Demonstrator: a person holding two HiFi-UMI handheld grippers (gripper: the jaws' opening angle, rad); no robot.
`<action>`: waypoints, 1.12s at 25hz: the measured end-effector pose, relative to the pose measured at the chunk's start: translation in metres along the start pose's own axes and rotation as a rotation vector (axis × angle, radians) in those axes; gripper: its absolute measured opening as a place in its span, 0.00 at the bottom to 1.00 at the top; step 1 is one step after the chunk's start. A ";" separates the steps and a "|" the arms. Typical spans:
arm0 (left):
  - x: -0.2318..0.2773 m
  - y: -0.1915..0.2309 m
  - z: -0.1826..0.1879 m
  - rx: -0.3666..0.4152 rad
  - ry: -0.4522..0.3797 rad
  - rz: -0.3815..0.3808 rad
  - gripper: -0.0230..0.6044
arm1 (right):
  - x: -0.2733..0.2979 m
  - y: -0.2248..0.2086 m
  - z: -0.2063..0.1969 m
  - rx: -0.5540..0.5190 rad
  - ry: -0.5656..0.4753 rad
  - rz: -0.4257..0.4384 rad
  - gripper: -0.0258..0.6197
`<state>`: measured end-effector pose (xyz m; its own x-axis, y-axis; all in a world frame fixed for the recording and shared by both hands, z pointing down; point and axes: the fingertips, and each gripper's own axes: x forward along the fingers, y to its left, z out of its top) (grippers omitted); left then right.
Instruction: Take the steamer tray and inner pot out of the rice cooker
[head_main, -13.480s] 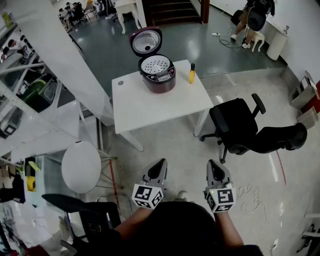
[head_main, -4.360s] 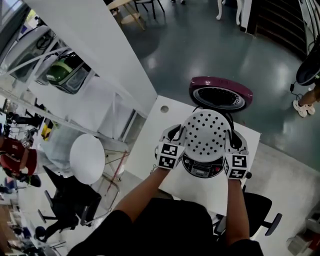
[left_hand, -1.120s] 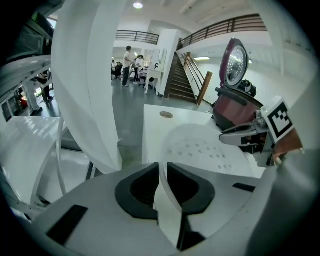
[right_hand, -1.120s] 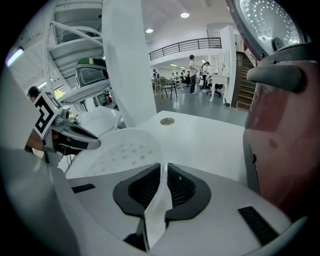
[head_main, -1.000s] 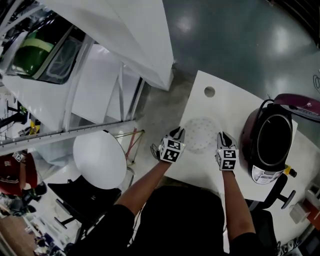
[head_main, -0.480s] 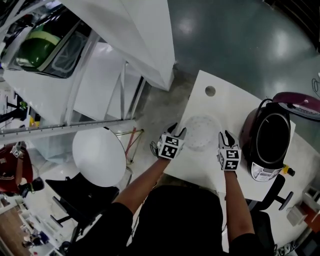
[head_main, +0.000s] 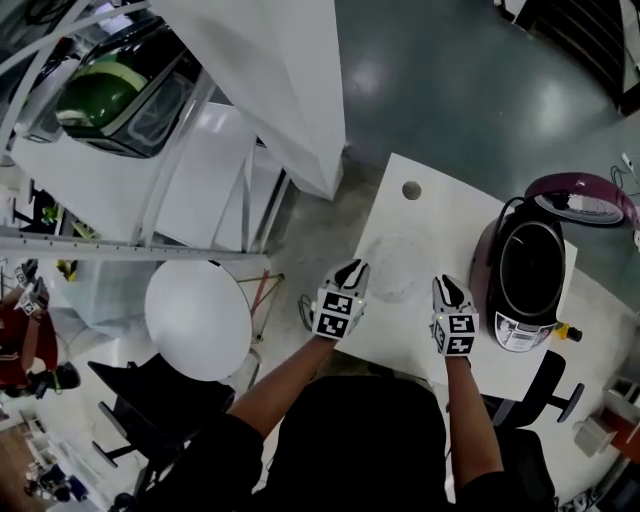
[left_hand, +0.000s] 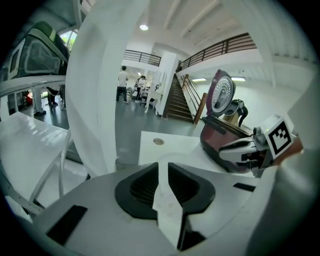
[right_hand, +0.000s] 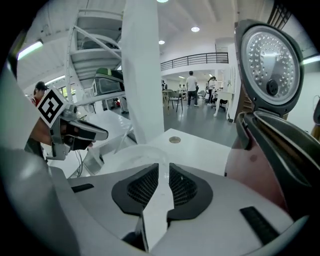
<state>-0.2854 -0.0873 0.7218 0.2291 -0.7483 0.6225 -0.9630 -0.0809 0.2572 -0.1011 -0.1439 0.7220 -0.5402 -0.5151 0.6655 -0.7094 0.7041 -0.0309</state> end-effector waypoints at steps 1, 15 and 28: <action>-0.006 -0.006 0.004 0.001 -0.020 -0.013 0.12 | -0.008 0.001 0.002 0.006 -0.005 -0.007 0.11; -0.050 -0.099 0.007 -0.058 -0.165 -0.161 0.05 | -0.114 0.016 0.026 0.081 -0.138 0.019 0.05; -0.022 -0.215 0.033 0.011 -0.192 -0.124 0.05 | -0.216 -0.113 0.025 0.284 -0.280 -0.038 0.05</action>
<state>-0.0884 -0.0756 0.6286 0.3154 -0.8436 0.4345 -0.9309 -0.1862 0.3142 0.0848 -0.1245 0.5626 -0.5857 -0.6790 0.4427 -0.8071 0.5388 -0.2415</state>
